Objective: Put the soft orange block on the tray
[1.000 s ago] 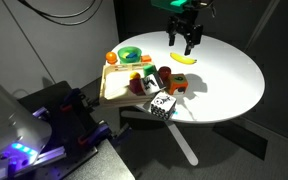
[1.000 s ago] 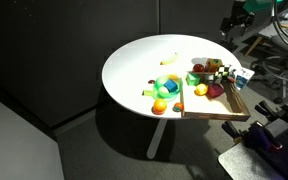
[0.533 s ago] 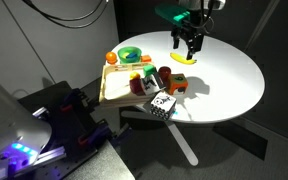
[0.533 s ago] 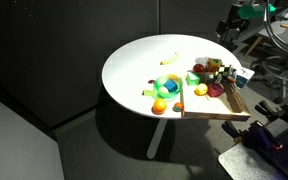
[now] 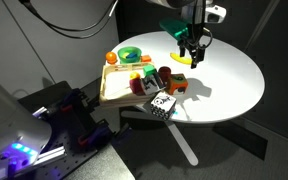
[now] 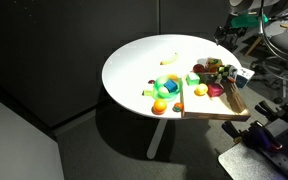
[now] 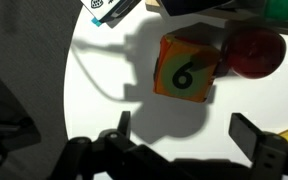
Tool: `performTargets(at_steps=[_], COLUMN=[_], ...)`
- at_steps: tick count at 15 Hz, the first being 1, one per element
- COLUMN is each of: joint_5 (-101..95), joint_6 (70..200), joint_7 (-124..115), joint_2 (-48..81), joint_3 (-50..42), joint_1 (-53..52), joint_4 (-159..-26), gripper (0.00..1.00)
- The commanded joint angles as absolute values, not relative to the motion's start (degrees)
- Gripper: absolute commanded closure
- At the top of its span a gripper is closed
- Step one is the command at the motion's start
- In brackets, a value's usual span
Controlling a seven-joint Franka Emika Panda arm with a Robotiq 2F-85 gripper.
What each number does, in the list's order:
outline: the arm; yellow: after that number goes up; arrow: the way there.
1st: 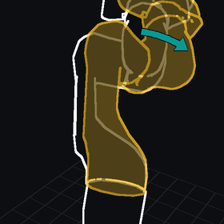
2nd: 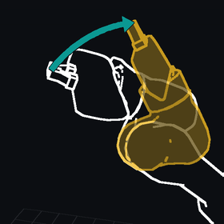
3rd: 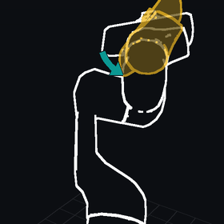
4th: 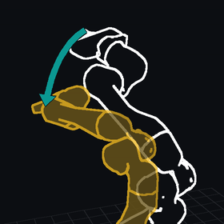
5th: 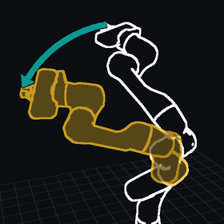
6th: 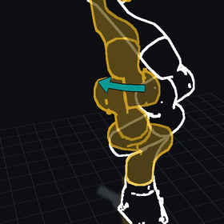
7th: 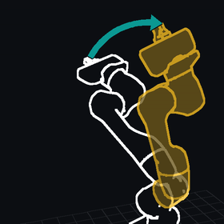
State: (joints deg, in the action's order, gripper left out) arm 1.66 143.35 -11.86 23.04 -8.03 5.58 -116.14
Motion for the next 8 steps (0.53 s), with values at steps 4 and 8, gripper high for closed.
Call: performTargets(at_steps=[4, 8], joint_5=[-1.4, -1.2], joint_6=[141.0, 138.6], joint_7=[-18.7, -21.2], joint_2=[25.7, 27.8], joint_3=[-9.8, -10.0], joint_1=[2.0, 0.9], joint_4=[-114.1, -112.2], gripper=[0.00, 0.00])
